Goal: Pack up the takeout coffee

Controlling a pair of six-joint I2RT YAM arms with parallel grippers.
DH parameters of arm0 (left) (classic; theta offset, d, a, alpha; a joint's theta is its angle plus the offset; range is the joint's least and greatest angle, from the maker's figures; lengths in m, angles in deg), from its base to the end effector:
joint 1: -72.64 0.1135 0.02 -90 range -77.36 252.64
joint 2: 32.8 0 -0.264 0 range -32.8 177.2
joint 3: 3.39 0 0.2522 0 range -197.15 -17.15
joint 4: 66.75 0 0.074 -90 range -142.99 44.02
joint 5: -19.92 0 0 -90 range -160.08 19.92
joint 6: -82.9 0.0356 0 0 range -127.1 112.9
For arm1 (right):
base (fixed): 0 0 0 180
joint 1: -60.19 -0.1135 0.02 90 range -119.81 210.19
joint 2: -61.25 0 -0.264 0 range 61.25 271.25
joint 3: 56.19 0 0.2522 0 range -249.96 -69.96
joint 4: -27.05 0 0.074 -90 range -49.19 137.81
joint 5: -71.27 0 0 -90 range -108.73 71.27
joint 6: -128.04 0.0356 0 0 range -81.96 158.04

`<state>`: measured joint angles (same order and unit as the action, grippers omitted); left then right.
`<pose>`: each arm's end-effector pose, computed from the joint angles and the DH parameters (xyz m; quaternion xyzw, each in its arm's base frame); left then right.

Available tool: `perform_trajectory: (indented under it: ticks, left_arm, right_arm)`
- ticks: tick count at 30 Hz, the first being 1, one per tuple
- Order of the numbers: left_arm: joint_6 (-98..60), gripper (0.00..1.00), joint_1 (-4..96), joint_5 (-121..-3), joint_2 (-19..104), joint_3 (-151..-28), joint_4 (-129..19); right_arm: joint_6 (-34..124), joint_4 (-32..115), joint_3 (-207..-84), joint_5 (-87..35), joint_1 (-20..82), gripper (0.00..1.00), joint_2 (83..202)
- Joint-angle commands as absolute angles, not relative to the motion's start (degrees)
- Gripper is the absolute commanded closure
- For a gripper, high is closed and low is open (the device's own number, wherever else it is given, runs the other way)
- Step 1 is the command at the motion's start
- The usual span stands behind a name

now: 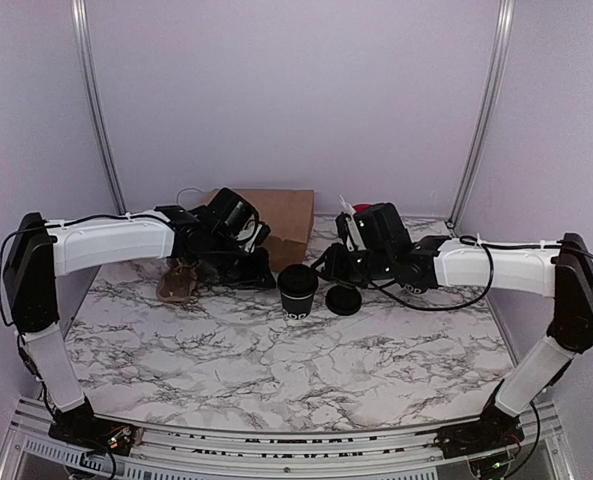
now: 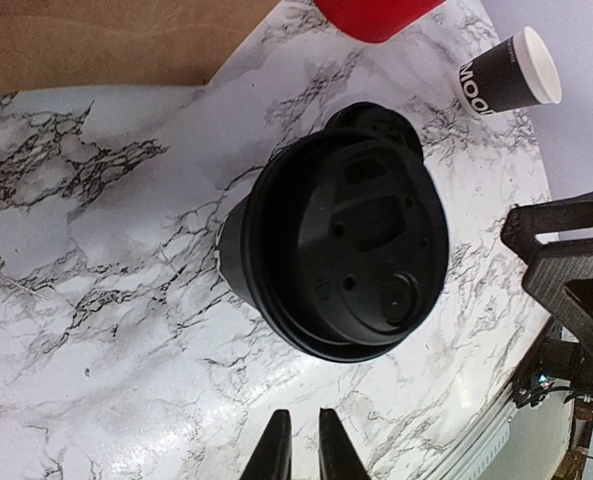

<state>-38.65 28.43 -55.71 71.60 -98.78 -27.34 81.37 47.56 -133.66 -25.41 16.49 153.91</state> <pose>0.2854 -0.2899 0.2486 0.1464 0.9170 -0.3085 0.2062 0.2606 0.2548 0.2473 -0.0295 0.8882 0.3513 0.2947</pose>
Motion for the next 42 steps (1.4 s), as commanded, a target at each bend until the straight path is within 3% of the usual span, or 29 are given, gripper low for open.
perform_trajectory:
  ticks: [1,6,11,12,26,42]
  left_arm:
    - [-37.7,0.9,29.5,-56.3,67.8,-100.4,-25.0]
    - [-37.5,0.89,30.3,-55.2,66.1,-100.0,-26.6]
    - [-37.5,0.89,31.6,-56.0,62.2,-98.8,-29.7]
    - [-37.6,0.89,32.0,-56.3,61.0,-98.0,-30.9]
    - [-39.8,0.89,33.3,-56.4,54.8,-91.5,-35.5]
    - [-40.2,0.89,33.3,-54.8,56.7,-90.7,-37.4]
  right_arm:
    - [81.6,47.9,-135.5,-24.5,17.3,0.72,150.8]
    - [81.7,38.5,-133.7,-34.9,17.8,0.76,151.4]
    - [84.9,28.8,-134.1,-46.4,18.7,0.99,156.4]
    - [85.1,28.0,-134.4,-47.0,18.8,1.0,157.1]
    - [93.3,14.1,-130.8,-55.0,20.9,1.0,163.3]
    - [98.4,11.5,-125.2,-53.2,22.8,1.0,168.9]
